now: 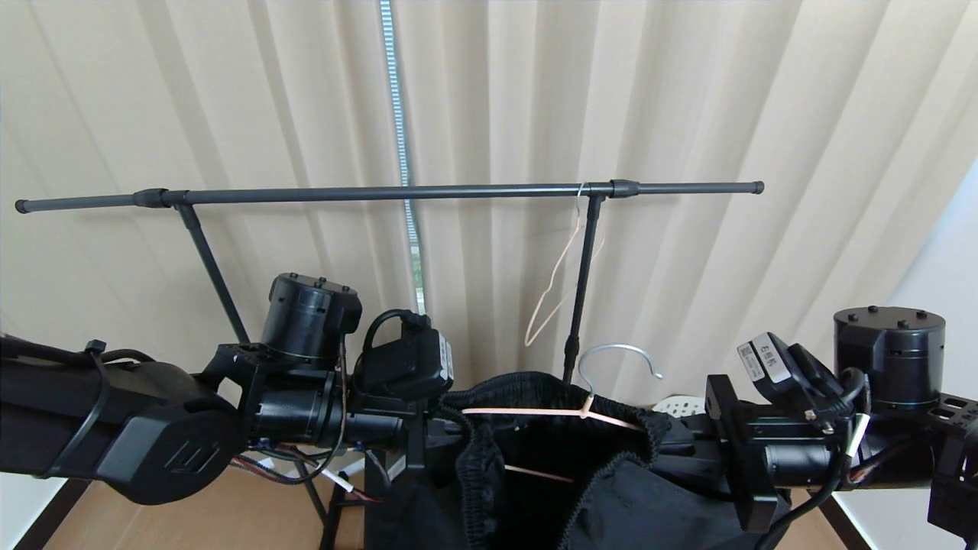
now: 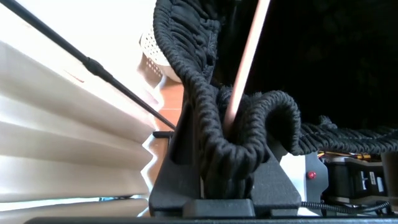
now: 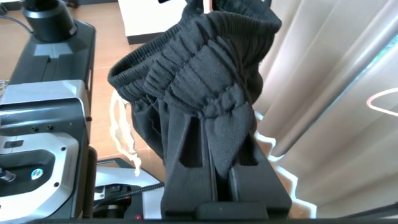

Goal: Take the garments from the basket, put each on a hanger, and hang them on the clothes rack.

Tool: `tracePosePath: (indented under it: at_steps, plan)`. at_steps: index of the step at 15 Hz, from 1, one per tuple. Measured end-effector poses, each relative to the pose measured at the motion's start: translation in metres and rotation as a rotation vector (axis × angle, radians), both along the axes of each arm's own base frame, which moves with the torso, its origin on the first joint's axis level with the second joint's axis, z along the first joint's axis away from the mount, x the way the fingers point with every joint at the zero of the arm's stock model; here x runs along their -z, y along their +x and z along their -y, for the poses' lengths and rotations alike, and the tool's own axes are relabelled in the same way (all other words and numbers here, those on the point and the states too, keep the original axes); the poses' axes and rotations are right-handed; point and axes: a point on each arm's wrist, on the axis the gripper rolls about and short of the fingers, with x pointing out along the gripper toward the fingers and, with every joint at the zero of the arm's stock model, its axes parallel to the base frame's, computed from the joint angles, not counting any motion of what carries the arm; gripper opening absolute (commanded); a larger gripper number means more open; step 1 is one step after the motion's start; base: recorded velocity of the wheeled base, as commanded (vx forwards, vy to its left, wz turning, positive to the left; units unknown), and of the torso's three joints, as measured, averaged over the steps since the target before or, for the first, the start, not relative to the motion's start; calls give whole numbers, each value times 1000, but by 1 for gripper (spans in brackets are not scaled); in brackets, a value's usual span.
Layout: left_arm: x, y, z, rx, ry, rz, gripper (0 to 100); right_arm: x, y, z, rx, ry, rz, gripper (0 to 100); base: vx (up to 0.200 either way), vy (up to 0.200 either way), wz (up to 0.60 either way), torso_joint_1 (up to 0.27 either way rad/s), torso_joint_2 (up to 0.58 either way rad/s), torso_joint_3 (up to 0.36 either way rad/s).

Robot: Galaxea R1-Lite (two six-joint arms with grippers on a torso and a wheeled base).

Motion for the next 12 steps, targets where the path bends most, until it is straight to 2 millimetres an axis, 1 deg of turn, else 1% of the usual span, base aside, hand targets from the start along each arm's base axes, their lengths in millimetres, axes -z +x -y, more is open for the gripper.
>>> tracePosePath:
  at_steps: [2, 3, 10, 12]
  plan:
    - [-2, -3, -2, -2, -2, 3, 0, 0, 1, 2, 10, -1, 2, 0, 0, 0, 0, 0, 0, 0]
    - [-3, -3, -4, -5, -5, 7, 0, 0, 3, 4, 19, 0, 3, 100, 0, 0, 0, 0, 0, 0]
    - [-5, -2, -17, -52, -4, 13, 0, -4, 8, 18, 77, 1, 34, 100, 0, 0, 0, 0, 0, 0]
    - [-7, -3, -24, -72, -5, 17, 0, -4, 9, 21, 81, -6, 53, 100, 0, 0, 0, 0, 0, 0]
